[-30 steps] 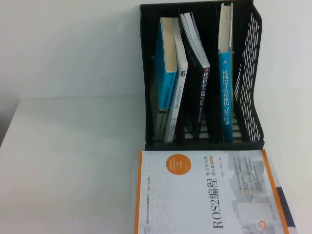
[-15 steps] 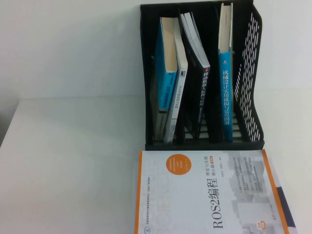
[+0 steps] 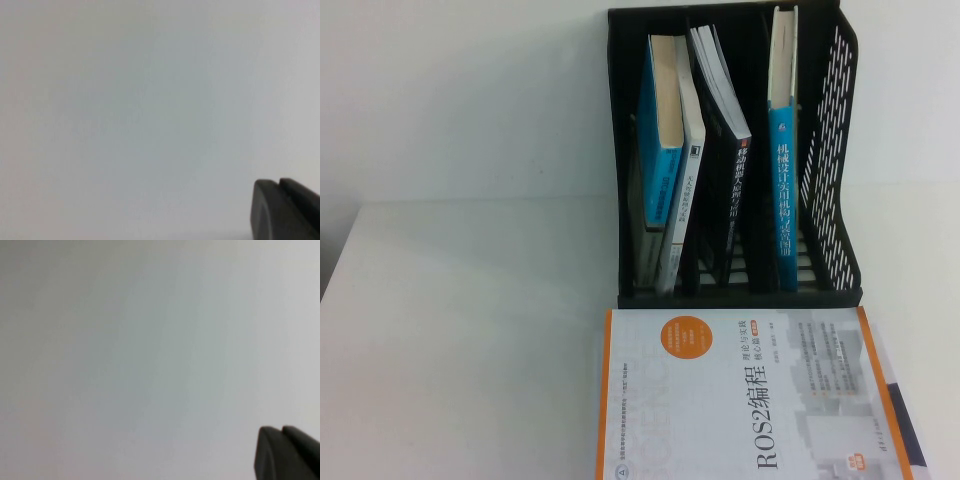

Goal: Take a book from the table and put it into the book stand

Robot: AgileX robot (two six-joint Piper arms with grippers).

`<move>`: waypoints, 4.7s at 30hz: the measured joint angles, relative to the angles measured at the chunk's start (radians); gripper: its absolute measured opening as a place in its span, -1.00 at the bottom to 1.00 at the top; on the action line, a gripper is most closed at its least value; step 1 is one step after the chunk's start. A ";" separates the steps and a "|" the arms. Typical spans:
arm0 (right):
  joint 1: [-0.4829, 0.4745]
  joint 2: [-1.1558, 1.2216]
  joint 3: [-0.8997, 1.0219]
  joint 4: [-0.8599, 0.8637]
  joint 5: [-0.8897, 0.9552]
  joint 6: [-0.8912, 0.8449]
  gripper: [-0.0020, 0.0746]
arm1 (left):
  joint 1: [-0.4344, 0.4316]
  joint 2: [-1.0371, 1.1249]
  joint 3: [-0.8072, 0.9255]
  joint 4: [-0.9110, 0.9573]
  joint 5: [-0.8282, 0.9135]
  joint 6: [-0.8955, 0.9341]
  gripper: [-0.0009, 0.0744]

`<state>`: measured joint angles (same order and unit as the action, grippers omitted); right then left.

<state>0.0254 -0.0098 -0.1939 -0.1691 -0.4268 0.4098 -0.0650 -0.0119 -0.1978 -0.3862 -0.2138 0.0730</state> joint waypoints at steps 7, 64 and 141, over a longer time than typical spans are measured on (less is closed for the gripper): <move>0.000 0.149 -0.228 -0.004 0.074 0.005 -0.96 | 0.000 0.082 -0.206 0.125 0.002 0.086 -0.99; 0.230 1.235 -0.573 -0.064 1.080 -0.033 -0.96 | 0.305 1.198 -0.500 -0.879 1.170 0.828 -0.99; 0.093 1.632 -0.595 1.053 1.136 -0.981 -0.96 | 0.336 1.570 -0.509 -0.828 1.326 0.841 -0.99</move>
<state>0.1179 1.6223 -0.7893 0.8842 0.7096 -0.5709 0.2713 1.5582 -0.7072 -1.2142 1.1122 0.9142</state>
